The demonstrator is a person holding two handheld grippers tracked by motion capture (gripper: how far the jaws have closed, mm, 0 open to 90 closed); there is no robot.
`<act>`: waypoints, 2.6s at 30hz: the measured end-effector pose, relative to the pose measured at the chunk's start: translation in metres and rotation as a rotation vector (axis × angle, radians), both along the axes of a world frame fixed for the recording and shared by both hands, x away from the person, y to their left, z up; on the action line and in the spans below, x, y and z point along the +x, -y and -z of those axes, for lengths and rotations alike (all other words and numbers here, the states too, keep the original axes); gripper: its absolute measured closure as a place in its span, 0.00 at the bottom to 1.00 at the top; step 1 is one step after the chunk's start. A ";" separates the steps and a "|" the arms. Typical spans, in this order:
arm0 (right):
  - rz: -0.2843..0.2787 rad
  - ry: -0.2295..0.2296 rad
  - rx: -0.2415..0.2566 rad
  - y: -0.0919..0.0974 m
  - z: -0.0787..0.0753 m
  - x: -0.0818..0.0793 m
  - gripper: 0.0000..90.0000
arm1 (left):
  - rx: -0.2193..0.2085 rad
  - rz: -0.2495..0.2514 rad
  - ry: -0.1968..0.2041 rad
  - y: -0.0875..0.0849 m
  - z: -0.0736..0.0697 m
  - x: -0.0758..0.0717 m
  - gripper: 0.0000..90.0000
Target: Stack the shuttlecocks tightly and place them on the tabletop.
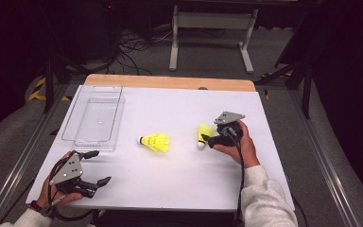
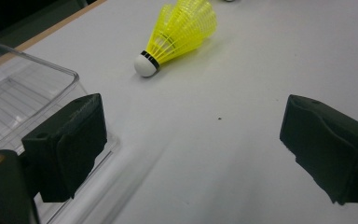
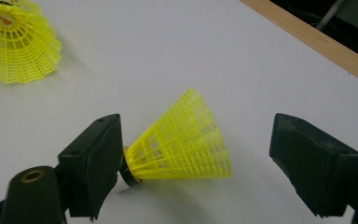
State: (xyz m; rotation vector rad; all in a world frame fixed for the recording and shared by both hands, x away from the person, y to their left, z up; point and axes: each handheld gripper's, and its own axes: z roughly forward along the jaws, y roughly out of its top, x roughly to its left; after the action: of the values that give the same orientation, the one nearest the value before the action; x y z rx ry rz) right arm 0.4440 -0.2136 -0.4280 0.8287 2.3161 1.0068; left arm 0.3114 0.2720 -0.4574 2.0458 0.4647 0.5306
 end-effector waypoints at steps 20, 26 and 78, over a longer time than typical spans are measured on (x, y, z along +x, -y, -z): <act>-0.137 -0.153 0.034 0.011 0.002 -0.002 0.35 | 0.017 -0.004 0.001 -0.002 0.001 -0.004 0.09; -0.154 -0.199 -0.018 0.010 0.008 -0.005 0.32 | 0.020 -0.007 0.001 -0.001 0.001 -0.004 0.09; -0.227 0.021 -0.015 -0.017 -0.006 -0.039 1.00 | 0.019 -0.026 0.012 -0.001 -0.001 -0.002 0.09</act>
State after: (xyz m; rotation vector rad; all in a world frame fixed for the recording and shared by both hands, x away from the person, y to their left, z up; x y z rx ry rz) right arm 0.4052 -0.1966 -0.4217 0.5554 2.4367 1.0843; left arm 0.3089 0.2727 -0.4564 2.0565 0.4809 0.5644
